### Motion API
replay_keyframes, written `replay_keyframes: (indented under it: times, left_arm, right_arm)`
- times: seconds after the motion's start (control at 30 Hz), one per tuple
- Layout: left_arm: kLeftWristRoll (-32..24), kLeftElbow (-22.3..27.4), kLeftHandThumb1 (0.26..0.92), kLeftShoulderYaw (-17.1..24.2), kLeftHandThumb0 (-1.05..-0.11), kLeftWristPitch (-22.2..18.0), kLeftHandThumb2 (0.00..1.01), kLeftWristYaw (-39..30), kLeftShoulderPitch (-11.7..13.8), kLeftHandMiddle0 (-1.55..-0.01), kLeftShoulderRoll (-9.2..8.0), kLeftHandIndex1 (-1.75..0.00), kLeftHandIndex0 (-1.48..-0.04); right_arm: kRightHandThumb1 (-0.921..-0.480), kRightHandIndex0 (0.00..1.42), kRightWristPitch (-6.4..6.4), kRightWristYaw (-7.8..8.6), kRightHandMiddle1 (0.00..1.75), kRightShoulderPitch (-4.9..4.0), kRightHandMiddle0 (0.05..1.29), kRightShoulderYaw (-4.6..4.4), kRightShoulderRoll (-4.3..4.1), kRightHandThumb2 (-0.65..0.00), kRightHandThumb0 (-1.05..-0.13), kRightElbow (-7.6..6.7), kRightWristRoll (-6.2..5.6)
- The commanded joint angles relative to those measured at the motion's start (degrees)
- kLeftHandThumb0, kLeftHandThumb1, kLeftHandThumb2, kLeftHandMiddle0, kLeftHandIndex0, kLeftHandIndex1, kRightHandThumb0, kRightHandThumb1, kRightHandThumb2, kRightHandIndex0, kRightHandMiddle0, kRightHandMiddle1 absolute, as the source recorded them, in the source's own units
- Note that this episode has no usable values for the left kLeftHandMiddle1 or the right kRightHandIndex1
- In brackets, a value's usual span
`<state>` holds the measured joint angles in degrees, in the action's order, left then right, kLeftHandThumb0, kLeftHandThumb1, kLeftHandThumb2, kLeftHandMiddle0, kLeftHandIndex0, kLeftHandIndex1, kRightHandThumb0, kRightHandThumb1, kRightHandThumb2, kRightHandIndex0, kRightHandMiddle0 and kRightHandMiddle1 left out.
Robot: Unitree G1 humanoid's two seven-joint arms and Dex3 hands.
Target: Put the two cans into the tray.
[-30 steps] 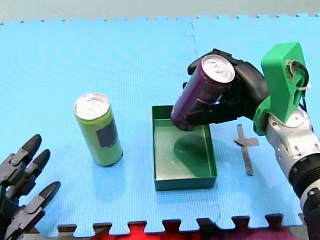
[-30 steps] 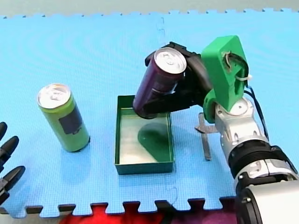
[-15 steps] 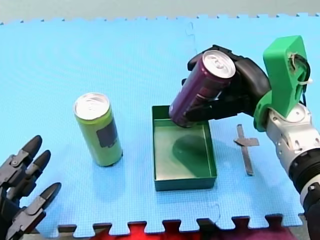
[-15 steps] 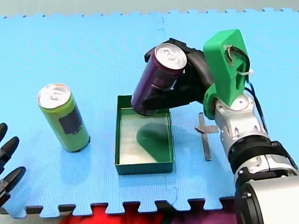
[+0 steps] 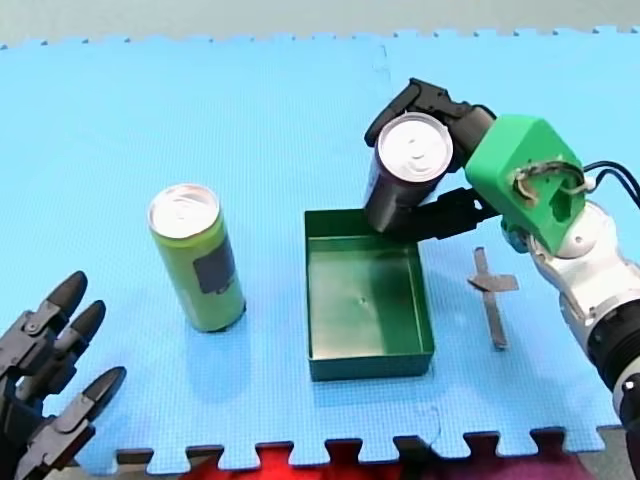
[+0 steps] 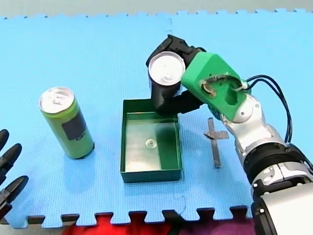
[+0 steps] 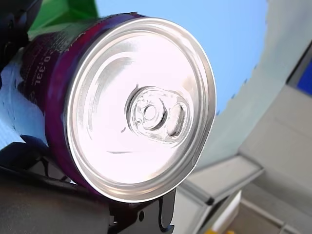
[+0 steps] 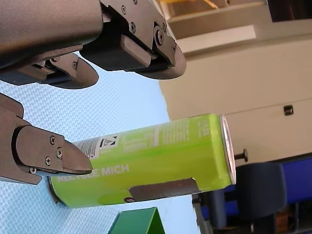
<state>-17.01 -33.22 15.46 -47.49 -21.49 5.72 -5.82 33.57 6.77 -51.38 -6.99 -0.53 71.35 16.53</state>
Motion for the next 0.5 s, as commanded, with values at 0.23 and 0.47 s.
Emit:
replay_keyframes:
  times: [0.23,0.47]
  left_arm:
    - [-0.9,0.5,0.921,0.1,-1.048,0.4,0.15,-0.6,0.2,-0.45,0.22,0.00,-0.45]
    - [-1.1,0.5,0.921,0.1,-1.048,0.4,0.16,-1.1,0.3,-0.45,0.04,0.00,-0.45]
  right_arm:
    - [-0.806,0.91,1.64,-1.32,1.75,-0.82,0.54,-0.50,-0.66,-0.006,-0.216,0.73,-0.14]
    - [-0.808,0.90,1.41,-0.94,1.75,-0.85,0.54,-0.24,-0.55,-0.007,-0.219,0.79,-0.61]
